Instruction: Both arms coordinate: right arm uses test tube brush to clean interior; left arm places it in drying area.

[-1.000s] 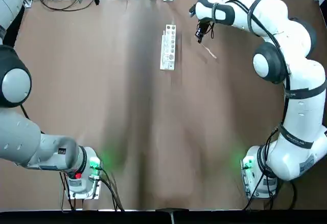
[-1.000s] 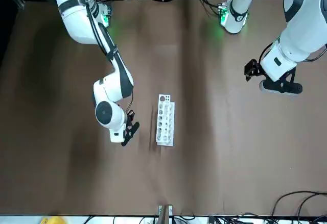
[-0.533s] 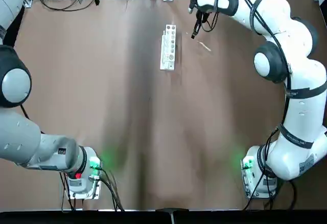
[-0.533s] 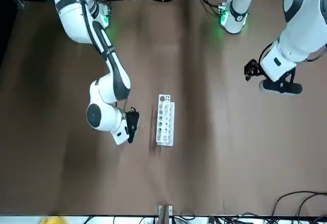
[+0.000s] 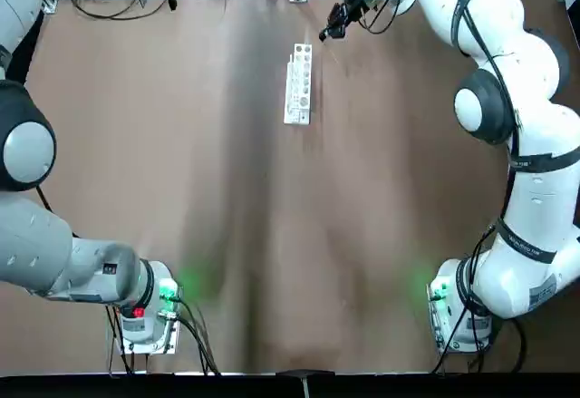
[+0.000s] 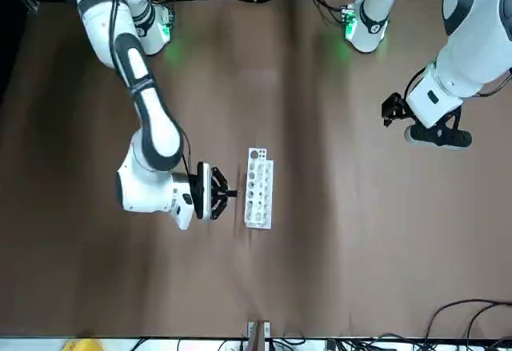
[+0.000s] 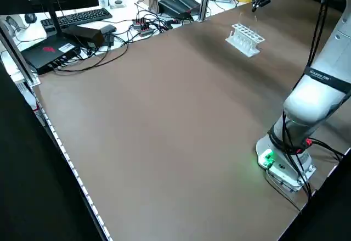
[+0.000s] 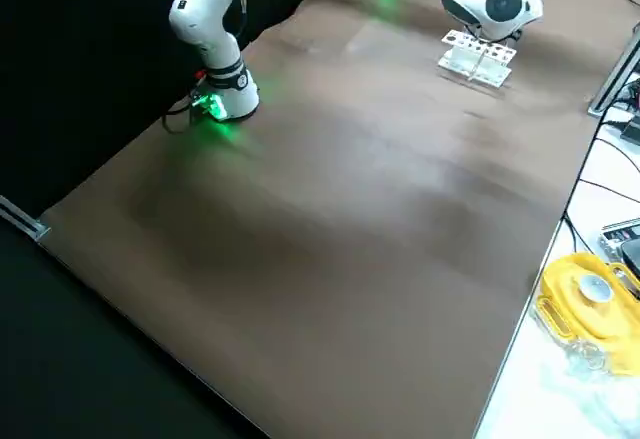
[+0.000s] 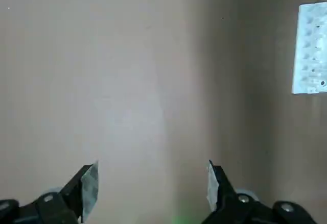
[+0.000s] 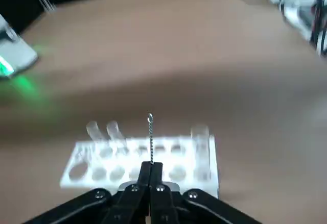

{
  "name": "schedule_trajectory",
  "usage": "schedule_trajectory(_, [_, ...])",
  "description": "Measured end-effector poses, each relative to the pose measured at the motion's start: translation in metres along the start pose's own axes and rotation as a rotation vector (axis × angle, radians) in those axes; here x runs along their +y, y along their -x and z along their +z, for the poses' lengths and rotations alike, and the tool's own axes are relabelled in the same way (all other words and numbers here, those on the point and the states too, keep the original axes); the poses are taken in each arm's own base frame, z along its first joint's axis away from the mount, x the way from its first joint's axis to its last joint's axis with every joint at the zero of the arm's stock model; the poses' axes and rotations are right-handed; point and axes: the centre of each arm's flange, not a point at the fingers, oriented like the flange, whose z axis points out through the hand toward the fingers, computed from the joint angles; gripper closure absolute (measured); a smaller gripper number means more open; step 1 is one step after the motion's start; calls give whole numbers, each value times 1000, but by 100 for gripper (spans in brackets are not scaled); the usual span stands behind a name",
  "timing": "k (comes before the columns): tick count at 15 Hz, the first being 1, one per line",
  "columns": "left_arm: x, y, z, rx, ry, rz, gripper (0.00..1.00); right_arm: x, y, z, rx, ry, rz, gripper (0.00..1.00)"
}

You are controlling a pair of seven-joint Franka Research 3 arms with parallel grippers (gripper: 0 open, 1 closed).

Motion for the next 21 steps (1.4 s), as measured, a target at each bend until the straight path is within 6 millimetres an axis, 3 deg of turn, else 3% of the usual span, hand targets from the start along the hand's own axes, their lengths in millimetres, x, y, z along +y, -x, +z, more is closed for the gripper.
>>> schedule_trajectory(7, [29, 2, 7, -13, -14, 48, 0, 6, -40, -44, 320, -43, -142, 98])
schedule_trajectory(10, [27, 1, 9, -16, -22, 45, 0, 4, -56, -42, 444, -21, -177, 98])
schedule_trajectory(14, [26, 1, 9, -18, -23, 20, 0, 3, -62, -34, 522, -4, -220, 98])
schedule_trajectory(21, [28, 2, 9, -18, -23, 3, 0, 2, -58, -22, 534, 4, -274, 98])
